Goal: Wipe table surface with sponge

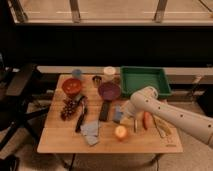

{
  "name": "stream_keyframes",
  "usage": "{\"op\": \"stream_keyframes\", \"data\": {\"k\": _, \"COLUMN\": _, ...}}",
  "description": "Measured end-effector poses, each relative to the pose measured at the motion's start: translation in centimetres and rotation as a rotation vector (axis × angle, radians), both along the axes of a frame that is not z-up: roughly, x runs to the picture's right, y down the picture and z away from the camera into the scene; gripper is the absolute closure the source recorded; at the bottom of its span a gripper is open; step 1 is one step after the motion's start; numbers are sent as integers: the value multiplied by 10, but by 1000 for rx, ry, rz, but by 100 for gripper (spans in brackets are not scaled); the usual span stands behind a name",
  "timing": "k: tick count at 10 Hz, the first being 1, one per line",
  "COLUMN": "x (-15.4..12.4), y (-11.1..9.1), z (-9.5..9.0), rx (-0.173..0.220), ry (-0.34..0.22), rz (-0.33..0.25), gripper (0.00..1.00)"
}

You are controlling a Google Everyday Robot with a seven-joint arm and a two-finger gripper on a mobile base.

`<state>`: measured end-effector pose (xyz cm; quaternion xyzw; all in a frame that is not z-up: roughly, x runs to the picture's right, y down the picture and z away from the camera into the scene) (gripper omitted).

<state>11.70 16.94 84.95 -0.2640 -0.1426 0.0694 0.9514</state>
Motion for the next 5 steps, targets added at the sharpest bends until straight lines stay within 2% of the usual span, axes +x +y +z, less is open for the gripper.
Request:
{"op": "stream_keyframes", "data": {"k": 2, "x": 3, "y": 9, "z": -14, "rx": -19, "ry": -7, "rz": -9, "gripper": 100}}
{"op": "stream_keyframes", "data": {"k": 3, "x": 6, "y": 19, "z": -23, "rx": -43, "ry": -5, "rz": -22, "gripper": 100}}
{"op": "stream_keyframes", "data": {"k": 5, "x": 18, "y": 26, "z": -30, "rx": -71, "ry": 17, "rz": -30, "gripper": 100}}
